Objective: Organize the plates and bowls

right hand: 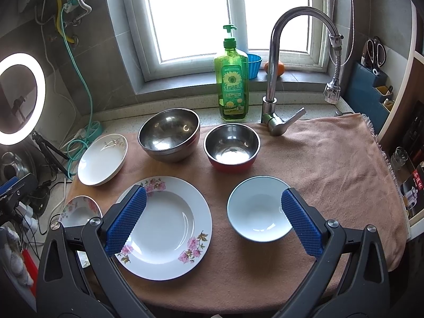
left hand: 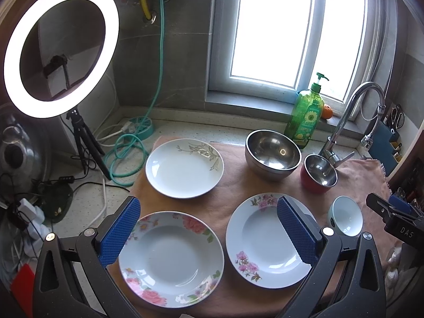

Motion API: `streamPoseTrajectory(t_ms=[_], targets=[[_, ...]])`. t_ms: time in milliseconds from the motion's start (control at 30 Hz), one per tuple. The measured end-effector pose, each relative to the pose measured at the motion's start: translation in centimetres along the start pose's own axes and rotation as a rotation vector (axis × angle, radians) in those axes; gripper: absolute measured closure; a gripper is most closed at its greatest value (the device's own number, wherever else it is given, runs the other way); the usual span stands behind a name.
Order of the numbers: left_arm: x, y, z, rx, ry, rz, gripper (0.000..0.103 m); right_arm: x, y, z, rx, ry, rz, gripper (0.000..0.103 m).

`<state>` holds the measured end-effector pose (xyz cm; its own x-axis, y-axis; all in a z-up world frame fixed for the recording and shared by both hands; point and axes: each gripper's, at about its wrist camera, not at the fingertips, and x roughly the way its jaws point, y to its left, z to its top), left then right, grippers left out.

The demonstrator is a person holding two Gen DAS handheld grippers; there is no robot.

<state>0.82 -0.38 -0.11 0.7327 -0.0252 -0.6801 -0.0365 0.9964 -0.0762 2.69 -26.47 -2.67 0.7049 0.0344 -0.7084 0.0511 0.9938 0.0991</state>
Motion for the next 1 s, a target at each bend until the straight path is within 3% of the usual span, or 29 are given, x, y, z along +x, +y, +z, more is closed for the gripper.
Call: streamPoseTrajectory(t_ms=[1000], targets=[[0.8,-0.1,0.2,0.024,0.015,-0.028,0.001,1.0,0.2,-0.2,0.006,0.046,-0.018,0.000]])
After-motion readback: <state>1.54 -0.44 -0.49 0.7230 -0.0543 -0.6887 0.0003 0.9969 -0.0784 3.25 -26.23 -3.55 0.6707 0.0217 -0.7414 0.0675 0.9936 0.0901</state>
